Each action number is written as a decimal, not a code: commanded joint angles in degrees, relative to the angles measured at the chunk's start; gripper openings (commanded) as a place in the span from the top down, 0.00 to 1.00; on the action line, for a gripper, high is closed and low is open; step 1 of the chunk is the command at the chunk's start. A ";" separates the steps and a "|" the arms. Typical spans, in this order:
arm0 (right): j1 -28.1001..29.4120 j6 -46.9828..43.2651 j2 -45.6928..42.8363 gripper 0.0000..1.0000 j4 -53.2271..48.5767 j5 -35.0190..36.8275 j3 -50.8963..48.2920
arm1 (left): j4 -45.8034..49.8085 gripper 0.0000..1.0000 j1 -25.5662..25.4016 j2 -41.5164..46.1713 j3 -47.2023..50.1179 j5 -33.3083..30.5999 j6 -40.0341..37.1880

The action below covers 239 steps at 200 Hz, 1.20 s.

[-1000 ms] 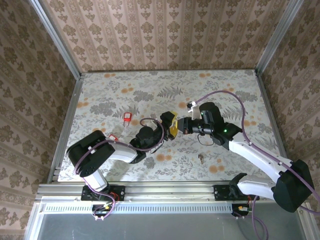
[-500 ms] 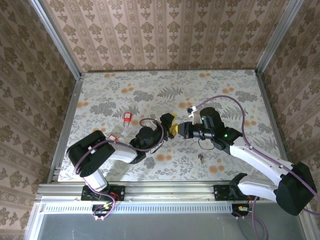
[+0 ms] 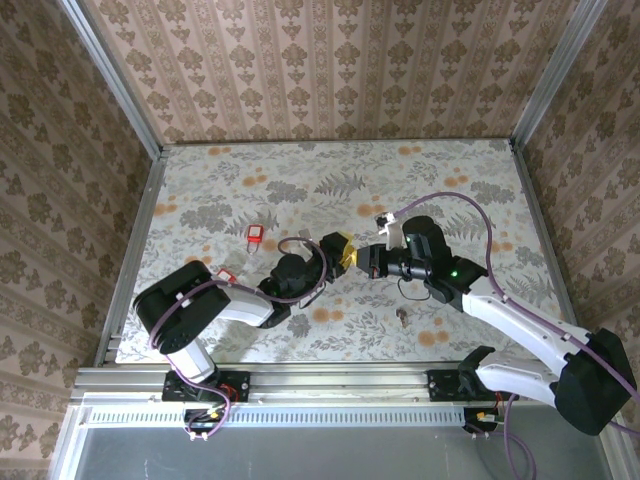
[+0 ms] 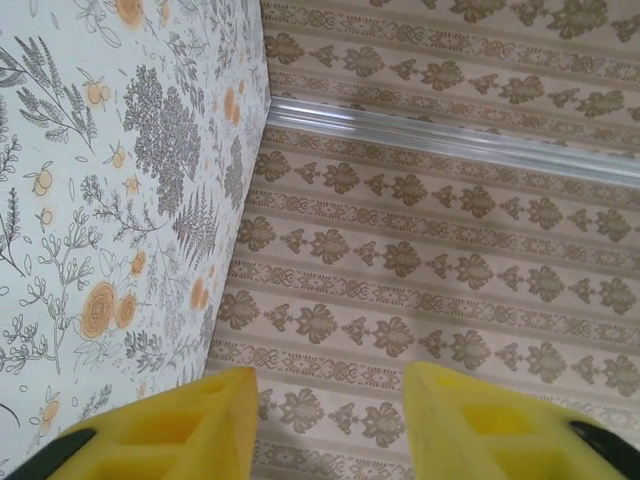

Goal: Unlock with the key

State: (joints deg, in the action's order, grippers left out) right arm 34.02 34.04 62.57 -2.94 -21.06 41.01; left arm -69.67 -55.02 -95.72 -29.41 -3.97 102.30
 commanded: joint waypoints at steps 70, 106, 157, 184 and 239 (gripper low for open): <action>0.26 -3.66 -0.04 1.00 -1.20 -3.57 -1.29 | -3.62 0.97 1.06 1.33 -0.47 0.36 -1.97; 0.26 -4.16 0.19 1.00 -0.96 -3.63 -1.98 | -3.73 1.00 1.22 1.97 -0.12 -0.08 -3.68; -0.28 -1.92 -0.18 0.56 0.11 -3.06 -1.35 | -3.76 1.00 2.24 4.30 -0.47 1.26 -10.75; -4.21 6.88 -3.34 0.18 9.84 -8.86 -4.42 | -3.50 1.00 4.85 7.86 0.22 3.81 -22.05; -6.22 18.48 2.42 0.13 29.97 -17.31 -5.59 | 6.77 1.00 4.69 15.67 -2.54 6.71 -41.49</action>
State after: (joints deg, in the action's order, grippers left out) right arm 27.75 44.95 61.89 13.47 -32.86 36.62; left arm -66.50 -49.84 -82.78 -29.82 0.47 72.66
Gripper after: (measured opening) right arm 0.870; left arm 0.072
